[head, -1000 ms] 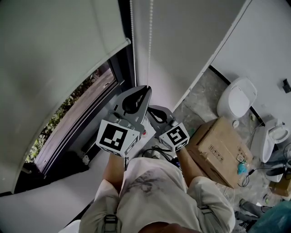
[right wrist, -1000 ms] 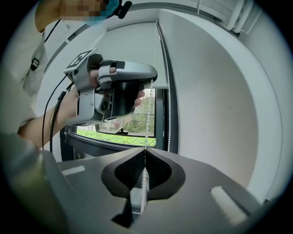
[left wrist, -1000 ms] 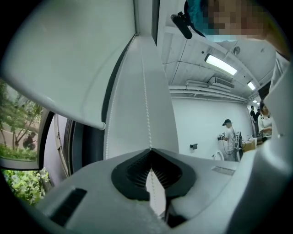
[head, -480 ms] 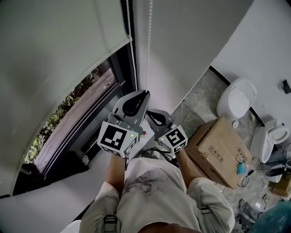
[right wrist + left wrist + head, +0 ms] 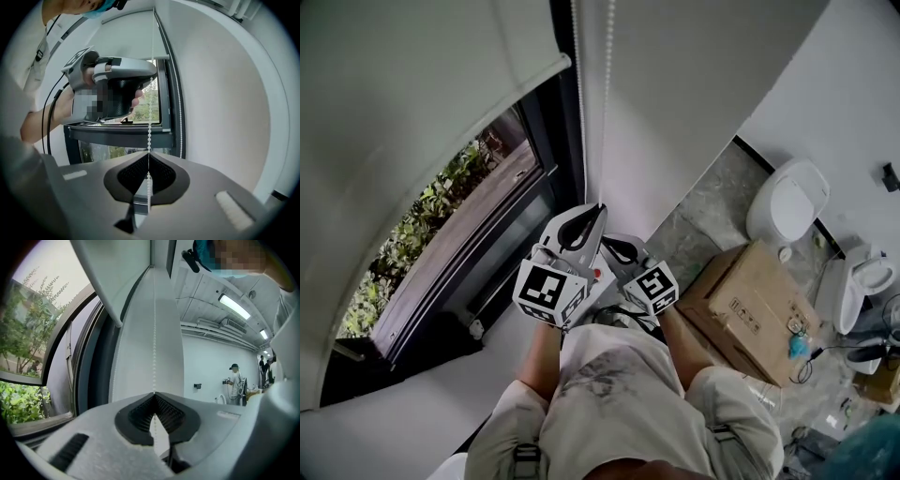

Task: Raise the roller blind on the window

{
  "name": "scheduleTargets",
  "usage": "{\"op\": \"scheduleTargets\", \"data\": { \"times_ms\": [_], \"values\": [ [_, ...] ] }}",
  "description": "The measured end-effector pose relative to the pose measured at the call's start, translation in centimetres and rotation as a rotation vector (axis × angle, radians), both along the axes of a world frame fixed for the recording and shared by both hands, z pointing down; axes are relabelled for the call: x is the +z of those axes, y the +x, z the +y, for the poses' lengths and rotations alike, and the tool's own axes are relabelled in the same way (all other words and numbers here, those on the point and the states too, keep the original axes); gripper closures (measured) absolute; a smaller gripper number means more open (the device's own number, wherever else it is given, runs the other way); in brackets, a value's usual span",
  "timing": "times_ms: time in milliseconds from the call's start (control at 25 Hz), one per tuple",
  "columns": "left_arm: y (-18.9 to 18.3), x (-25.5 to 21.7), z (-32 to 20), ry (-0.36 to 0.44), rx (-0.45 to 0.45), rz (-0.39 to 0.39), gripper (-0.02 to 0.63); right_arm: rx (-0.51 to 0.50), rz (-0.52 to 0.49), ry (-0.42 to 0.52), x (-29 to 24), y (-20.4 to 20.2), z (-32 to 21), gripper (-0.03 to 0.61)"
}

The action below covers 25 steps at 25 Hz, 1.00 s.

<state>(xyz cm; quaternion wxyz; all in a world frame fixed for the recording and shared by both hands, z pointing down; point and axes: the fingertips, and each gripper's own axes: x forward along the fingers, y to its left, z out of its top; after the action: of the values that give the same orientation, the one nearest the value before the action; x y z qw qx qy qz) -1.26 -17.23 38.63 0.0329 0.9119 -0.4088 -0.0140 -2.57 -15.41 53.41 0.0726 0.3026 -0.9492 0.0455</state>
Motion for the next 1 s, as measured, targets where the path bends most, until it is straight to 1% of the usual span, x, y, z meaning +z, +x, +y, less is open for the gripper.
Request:
{"op": "scheduleTargets", "data": {
  "times_ms": [320, 520, 760, 840, 960, 1000],
  "values": [
    [-0.1, 3.0, -0.3, -0.034, -0.020, -0.021, 0.606, -0.007, 0.038, -0.047, 2.9, 0.0, 0.0, 0.568],
    [0.2, 3.8, -0.5, -0.043, -0.011, -0.025, 0.606, 0.002, 0.039, -0.066, 3.7, 0.3, 0.1, 0.566],
    [0.2, 3.4, -0.2, -0.032, -0.006, -0.029, 0.606, 0.055, 0.083, -0.018, 3.4, 1.4, 0.3, 0.560],
    [0.3, 3.3, -0.2, -0.030, -0.006, -0.033, 0.606, 0.057, 0.070, -0.018, 2.9, 1.7, 0.6, 0.555],
    [0.3, 3.4, -0.4, -0.032, -0.006, -0.032, 0.606, 0.050, 0.031, -0.010, 1.3, 2.2, 1.0, 0.512],
    [0.3, 3.4, -0.3, -0.032, -0.006, -0.032, 0.606, 0.051, 0.016, 0.001, 0.3, 2.5, 1.2, 0.507]
  ]
}}
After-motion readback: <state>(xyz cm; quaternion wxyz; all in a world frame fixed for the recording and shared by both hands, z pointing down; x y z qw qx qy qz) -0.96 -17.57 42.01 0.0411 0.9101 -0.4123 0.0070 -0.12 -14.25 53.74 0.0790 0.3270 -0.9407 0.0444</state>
